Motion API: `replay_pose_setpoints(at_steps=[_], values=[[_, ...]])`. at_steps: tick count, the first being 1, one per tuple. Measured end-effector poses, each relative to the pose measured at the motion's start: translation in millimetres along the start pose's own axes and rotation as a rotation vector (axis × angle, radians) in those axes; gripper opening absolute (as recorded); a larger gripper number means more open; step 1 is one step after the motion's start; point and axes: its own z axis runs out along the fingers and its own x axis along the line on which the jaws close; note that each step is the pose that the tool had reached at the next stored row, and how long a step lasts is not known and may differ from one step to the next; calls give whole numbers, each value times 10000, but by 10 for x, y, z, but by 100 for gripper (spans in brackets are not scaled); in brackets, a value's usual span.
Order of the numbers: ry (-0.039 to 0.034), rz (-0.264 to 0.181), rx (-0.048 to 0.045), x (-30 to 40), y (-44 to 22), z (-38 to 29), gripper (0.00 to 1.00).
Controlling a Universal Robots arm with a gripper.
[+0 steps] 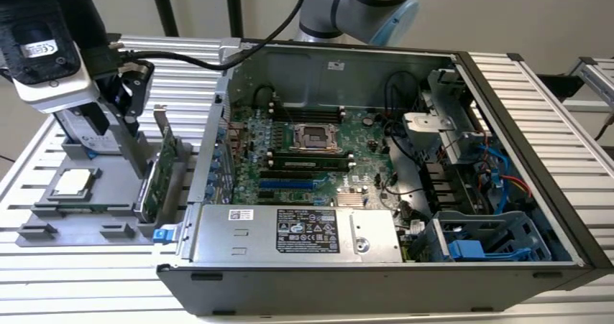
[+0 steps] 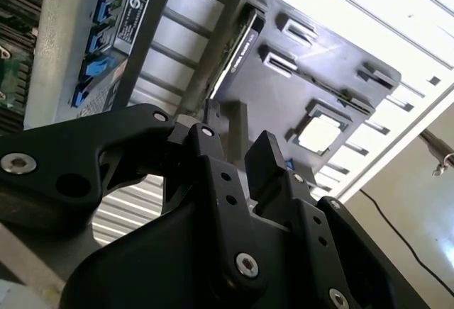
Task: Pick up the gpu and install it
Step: 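Pick up the gpu and move the gpu toward the slot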
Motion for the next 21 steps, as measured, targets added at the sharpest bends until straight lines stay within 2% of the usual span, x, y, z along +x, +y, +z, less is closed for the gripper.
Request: replay_pose_setpoints(at_steps=[6, 21], values=[[-1, 0, -1, 1, -2, 32, 100], [1, 0, 1, 1, -5, 64, 100]])
